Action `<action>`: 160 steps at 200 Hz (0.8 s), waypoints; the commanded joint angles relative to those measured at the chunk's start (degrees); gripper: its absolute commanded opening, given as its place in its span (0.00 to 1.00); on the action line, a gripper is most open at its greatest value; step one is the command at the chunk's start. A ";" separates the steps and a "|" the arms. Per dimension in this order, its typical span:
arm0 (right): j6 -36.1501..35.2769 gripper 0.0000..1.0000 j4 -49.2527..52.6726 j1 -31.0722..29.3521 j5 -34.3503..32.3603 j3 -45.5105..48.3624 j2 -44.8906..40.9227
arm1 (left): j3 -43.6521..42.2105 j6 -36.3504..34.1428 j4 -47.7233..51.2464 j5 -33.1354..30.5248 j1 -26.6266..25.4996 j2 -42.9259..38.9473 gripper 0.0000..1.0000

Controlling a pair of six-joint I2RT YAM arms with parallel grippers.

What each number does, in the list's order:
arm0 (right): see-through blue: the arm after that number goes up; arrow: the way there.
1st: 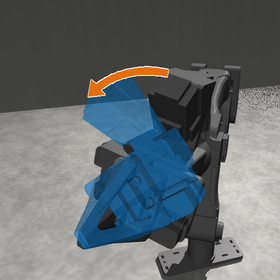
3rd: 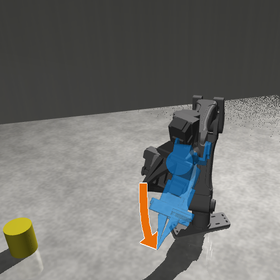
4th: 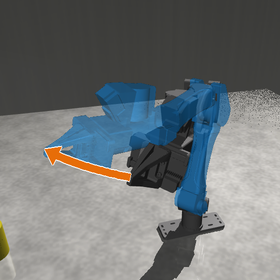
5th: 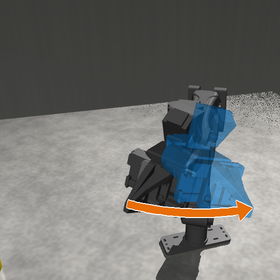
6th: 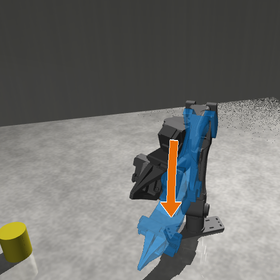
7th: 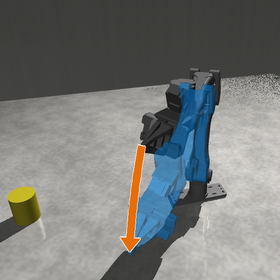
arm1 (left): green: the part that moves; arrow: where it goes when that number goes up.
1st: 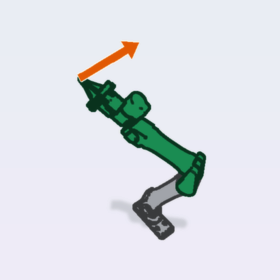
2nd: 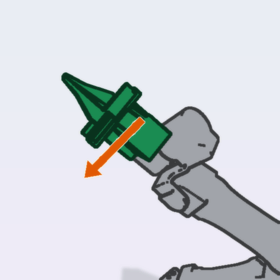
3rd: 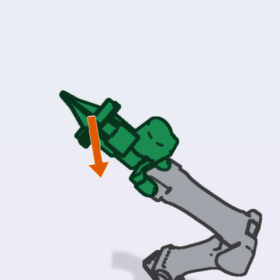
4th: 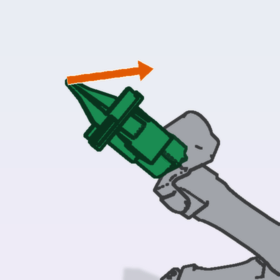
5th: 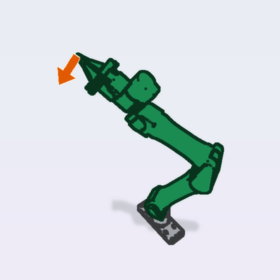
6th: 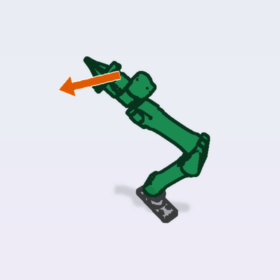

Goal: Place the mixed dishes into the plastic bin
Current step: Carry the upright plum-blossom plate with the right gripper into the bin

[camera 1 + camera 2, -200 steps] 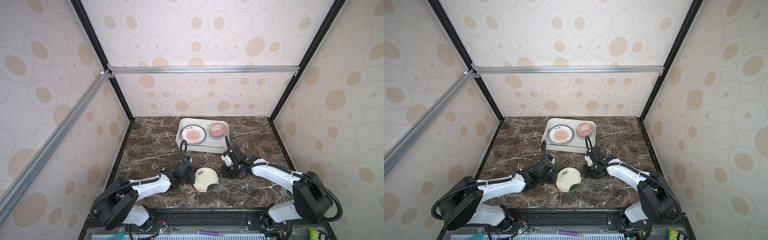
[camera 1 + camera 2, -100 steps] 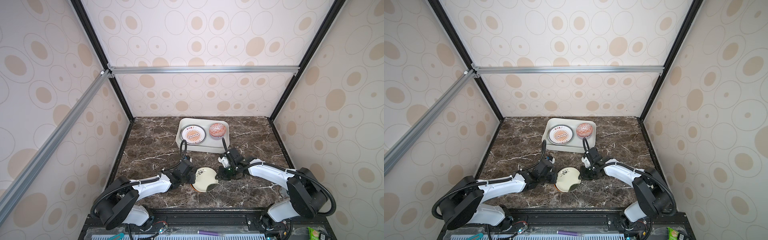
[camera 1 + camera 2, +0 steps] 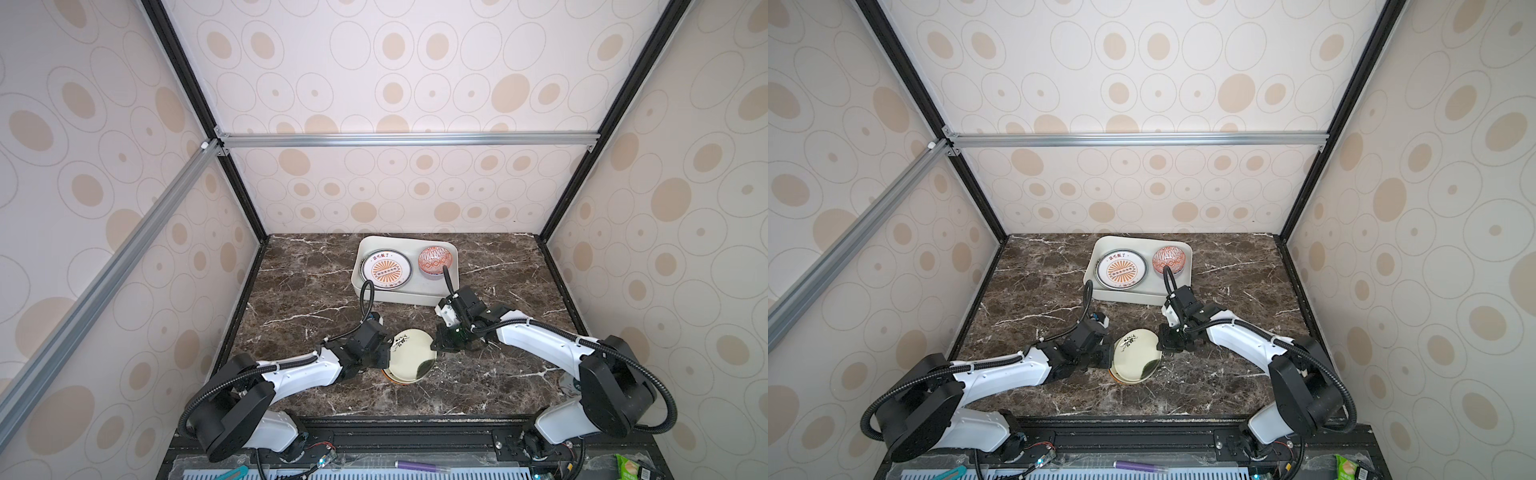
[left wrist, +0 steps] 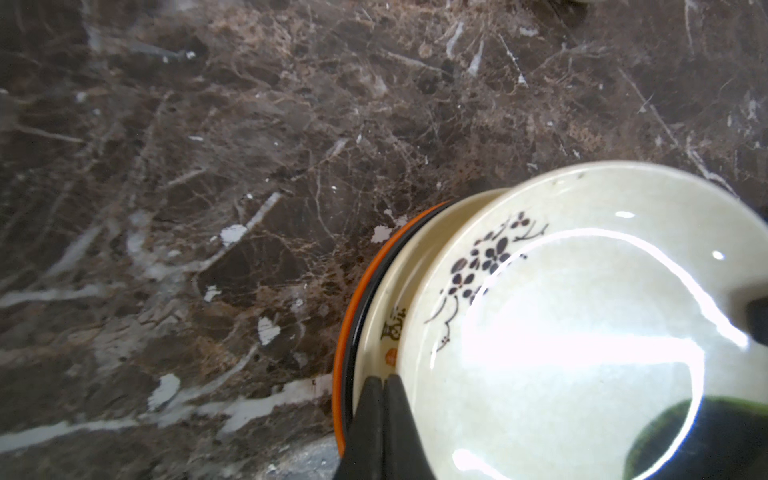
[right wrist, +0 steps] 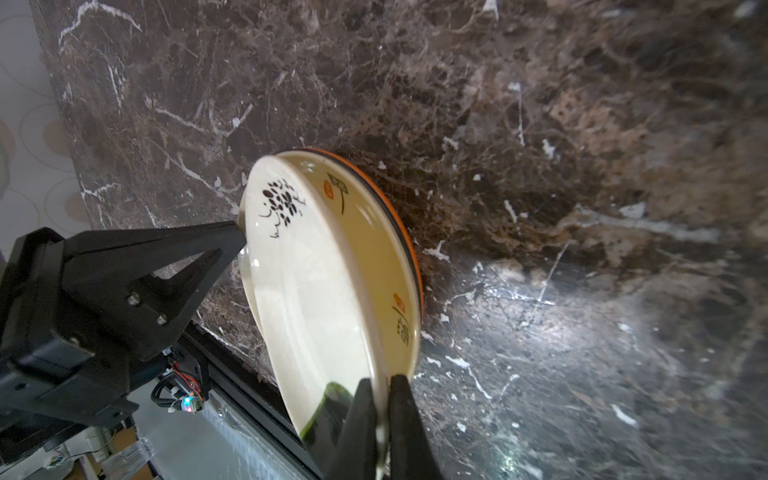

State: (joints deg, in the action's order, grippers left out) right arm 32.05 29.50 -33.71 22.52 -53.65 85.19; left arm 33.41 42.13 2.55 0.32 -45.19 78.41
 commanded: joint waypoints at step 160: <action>-5.41 0.08 13.11 4.54 1.95 -37.65 19.56 | 6.03 -7.75 14.44 0.02 18.39 -19.48 0.99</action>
State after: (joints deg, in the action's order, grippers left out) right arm 28.14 39.66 -30.44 23.09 -83.64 99.61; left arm 36.93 36.97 14.94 -1.10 -29.54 59.42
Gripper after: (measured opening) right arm 0.085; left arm 0.992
